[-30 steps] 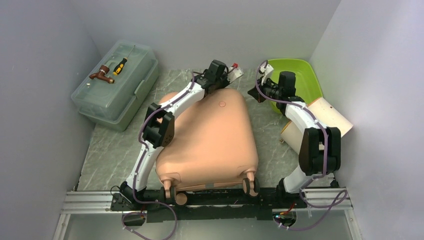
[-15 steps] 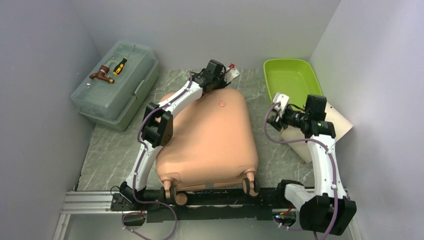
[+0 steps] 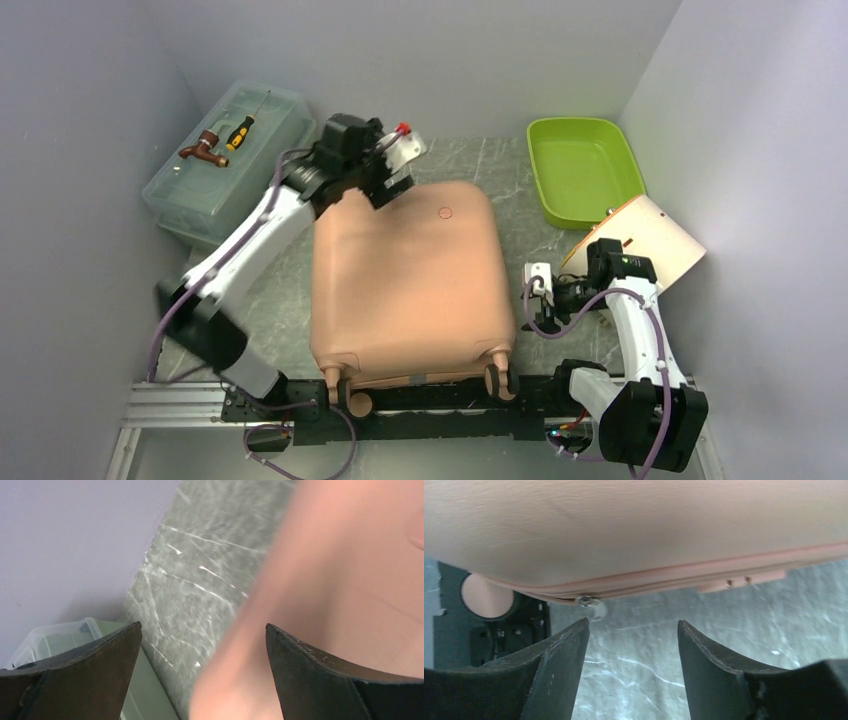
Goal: Open, take out, and arrange the luggage
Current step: Move the luggage to the center of the board.
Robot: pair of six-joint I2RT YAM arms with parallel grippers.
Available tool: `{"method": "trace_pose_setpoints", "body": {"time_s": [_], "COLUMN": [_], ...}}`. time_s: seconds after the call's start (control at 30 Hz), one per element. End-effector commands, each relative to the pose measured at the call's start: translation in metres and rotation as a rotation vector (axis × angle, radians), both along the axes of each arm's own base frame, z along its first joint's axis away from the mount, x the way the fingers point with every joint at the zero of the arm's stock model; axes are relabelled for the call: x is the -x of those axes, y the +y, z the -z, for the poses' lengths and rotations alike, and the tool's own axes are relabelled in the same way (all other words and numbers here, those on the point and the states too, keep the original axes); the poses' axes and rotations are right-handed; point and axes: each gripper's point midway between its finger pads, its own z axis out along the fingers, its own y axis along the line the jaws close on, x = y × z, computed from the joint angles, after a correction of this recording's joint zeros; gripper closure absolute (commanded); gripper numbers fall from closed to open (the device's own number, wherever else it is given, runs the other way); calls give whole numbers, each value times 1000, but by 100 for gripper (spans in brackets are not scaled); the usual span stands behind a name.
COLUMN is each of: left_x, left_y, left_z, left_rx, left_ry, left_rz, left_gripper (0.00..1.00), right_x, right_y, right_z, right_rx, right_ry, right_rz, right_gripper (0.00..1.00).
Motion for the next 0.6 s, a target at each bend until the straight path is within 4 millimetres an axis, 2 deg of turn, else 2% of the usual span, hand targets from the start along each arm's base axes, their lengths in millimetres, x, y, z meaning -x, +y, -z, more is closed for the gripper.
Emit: {"method": "trace_pose_setpoints", "body": {"time_s": [0.0,0.13,0.3,0.43,0.53,0.57], "left_x": [77,114,183,207,216,213], "left_y": [29,59,74,101,115,118], "left_z": [11,25,63,87,102,105], "left_rx": [2,-41,-82,-166,-210,-220], "left_ry": [116,171,290,295,291,277], "left_rz": [164,177,328,310,294,272], "left_gripper": [1,0,0,1,1,1], "right_x": [25,17,10,5,-5,-8], "right_y": [19,23,29,34,36,37], "right_z": [-2,0,5,6,8,9], "right_rx": [-111,-148,-206,-232,-233,-228], "right_ry": [-36,-28,-27,-28,-32,-32], "right_rz": [-133,-104,-78,-74,-41,-32], "right_gripper": [30,29,26,25,27,27]}}
